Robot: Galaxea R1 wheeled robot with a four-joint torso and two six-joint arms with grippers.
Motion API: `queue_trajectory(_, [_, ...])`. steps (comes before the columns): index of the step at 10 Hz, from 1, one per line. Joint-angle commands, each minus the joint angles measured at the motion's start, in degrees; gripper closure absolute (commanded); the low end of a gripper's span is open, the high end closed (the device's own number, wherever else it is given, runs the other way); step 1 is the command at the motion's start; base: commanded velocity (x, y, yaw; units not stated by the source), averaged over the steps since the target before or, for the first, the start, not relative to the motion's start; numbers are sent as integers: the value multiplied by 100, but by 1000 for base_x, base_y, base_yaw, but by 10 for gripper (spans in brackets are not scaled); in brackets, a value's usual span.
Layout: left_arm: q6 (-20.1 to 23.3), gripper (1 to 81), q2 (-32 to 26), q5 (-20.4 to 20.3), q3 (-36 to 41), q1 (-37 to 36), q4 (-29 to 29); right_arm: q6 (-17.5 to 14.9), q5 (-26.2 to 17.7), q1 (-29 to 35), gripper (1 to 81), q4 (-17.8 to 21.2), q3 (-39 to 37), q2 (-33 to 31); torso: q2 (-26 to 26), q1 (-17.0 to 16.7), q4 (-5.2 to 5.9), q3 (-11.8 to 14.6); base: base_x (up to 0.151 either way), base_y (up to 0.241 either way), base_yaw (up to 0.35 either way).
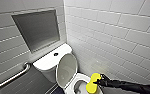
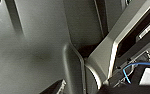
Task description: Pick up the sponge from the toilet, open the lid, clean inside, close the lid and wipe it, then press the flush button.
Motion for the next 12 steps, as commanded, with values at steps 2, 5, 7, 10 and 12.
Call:
queue_trajectory(2, [25, 10, -115, 449, 271, -50, -68, -3, -489, 1041, 811, -11, -191, 240, -741, 474, 0, -447, 0, 0, 0])
queue_trajectory(5, [25, 10, -124, 449, 271, -50, -68, -3, -489, 1243, 811, -11, -296, 504, -660, 409, 0, -736, 0, 0, 0])
queue_trajectory(7, [25, 10, -133, 449, 271, -50, -68, 6, -497, 1472, 811, 24, -533, 768, -907, 551, 0, -540, 0, 0, 0])
queue_trajectory(10, [17, 10, -159, 484, 289, -50, -85, 50, -480, 1569, 811, 33, -1146, 1424, -957, 588, 0, -599, 0, 0, 0])
queue_trajectory(12, [8, 10, -194, 493, 297, -15, -156, 59, -427, 1560, 811, 42, -1491, 1691, -957, 588, 0, -601, 0, 0, 0])
